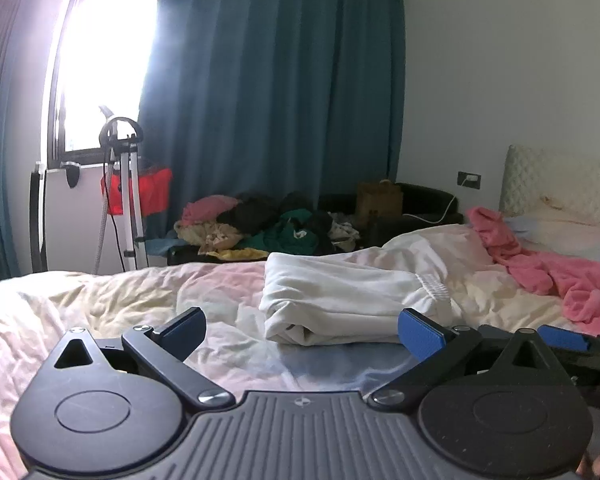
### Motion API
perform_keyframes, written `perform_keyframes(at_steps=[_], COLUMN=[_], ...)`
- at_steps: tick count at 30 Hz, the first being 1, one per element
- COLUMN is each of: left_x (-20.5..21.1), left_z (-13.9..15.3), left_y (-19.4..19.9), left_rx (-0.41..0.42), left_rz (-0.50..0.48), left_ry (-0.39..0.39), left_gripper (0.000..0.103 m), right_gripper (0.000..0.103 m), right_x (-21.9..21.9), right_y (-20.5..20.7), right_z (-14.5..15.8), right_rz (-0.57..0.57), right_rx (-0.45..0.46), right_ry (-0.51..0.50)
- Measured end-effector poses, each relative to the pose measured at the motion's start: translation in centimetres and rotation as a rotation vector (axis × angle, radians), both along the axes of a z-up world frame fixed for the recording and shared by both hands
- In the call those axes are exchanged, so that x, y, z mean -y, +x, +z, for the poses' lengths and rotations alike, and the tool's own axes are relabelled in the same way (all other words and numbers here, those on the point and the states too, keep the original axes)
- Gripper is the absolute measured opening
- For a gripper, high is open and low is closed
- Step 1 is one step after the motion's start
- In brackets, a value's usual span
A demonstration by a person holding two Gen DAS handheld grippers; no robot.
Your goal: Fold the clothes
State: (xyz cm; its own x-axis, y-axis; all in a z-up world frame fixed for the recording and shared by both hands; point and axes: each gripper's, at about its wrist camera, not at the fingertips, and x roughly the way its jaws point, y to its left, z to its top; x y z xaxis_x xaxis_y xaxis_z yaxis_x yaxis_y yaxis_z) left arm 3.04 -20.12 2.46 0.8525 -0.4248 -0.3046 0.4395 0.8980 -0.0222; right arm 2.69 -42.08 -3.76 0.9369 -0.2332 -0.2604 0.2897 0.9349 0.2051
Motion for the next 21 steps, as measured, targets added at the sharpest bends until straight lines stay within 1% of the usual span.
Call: perform_keyframes(at_steps=[6,16,21], left_x=[0.25,-0.13,-0.29], left_z=[-0.04,-0.23,-0.16], left_y=[-0.29,0.07,-0.05], left_rx=[0.015,0.005,0.012], left_rz=[0.007,0.012,0.013], left_ry=[0.023,0.016,0.014], left_gripper=[0.103,0.103,0.103], right_gripper=[0.092,0.092,0.092], right_x=[-0.23,-0.42,-0.66], right_y=[0.18,0.24,0.21], right_z=[-0.08,-0.06,-0.1], right_rz=[0.003,-0.002,0.0], right_rx=[-0.015,-0.021,-0.023], right_ry=[-0.016,-0.019,-0.032])
